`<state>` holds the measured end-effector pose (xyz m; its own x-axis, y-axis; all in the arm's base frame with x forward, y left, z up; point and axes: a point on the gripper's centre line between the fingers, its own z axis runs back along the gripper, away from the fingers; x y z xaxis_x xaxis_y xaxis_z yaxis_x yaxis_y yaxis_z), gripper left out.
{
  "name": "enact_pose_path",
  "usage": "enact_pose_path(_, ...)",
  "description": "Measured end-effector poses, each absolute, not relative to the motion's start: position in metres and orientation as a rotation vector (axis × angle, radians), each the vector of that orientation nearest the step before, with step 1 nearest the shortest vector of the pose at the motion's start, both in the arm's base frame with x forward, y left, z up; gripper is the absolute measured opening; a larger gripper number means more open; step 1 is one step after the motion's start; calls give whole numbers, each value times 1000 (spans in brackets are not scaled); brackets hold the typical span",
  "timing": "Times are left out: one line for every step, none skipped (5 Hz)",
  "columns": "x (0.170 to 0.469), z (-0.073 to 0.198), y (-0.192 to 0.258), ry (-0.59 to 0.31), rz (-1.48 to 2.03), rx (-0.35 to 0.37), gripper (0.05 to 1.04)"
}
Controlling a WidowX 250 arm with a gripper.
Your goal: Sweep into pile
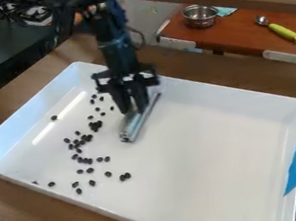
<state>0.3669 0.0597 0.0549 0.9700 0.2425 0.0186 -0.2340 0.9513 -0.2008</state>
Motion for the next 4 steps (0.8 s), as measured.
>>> enact_pose_path(363, 56, 94, -53, 242, -174, 336)
enact_pose_path(351, 64, 140, -66, 269, -157, 336)
enact_pose_path(347, 69, 144, -55, 242, -195, 336)
enact_pose_path(343, 85, 122, -48, 235, -267, 336)
